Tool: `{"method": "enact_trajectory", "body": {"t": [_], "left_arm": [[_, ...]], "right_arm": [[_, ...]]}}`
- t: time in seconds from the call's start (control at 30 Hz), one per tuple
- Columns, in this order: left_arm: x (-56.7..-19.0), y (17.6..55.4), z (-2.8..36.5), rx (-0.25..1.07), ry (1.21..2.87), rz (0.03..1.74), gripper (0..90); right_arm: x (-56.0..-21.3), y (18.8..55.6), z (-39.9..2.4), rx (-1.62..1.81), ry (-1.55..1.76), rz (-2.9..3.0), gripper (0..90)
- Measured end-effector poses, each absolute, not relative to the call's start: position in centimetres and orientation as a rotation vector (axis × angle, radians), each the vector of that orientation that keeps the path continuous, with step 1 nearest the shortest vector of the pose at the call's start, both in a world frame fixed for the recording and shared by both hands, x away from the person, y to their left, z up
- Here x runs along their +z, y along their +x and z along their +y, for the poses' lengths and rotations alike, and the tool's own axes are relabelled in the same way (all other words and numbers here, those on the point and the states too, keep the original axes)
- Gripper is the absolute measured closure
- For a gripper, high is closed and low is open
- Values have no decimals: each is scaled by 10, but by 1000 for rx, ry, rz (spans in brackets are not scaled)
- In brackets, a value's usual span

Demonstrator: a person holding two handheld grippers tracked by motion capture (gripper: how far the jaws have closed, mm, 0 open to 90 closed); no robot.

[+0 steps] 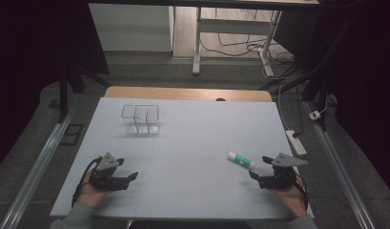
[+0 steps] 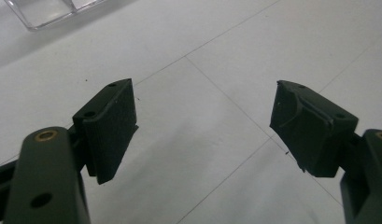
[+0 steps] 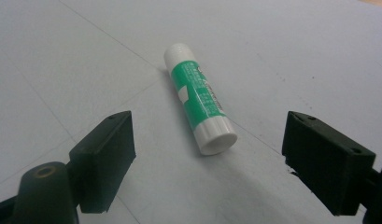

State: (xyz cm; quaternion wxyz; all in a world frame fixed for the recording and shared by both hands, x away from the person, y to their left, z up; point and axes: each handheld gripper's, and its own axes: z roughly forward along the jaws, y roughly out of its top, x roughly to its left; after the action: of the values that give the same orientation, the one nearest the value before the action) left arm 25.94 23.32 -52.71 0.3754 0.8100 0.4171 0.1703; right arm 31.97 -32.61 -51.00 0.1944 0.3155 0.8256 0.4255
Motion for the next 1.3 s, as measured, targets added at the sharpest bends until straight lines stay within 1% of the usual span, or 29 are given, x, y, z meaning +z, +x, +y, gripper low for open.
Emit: {"method": "enact_trajectory", "body": {"t": [0.57, 0.67, 0.83, 1.03, 1.3], "left_arm": [[-528, 261, 235, 436, 2078, 1070, 228], [-528, 261, 234, 425, 2073, 1064, 228], [-527, 262, 233, 429, 2074, 1056, 229], [-528, 265, 234, 450, 2086, 1067, 233], [-525, 275, 240, 439, 2056, 1104, 237]], "right_arm": [[-513, 321, -328, 1182, 919, 2309, 174], [-513, 321, -328, 1192, 913, 2316, 189], [-514, 321, -327, 1192, 911, 2311, 190], [-514, 321, -328, 1199, 915, 2305, 189], [-514, 320, -328, 1200, 915, 2307, 189]]}}
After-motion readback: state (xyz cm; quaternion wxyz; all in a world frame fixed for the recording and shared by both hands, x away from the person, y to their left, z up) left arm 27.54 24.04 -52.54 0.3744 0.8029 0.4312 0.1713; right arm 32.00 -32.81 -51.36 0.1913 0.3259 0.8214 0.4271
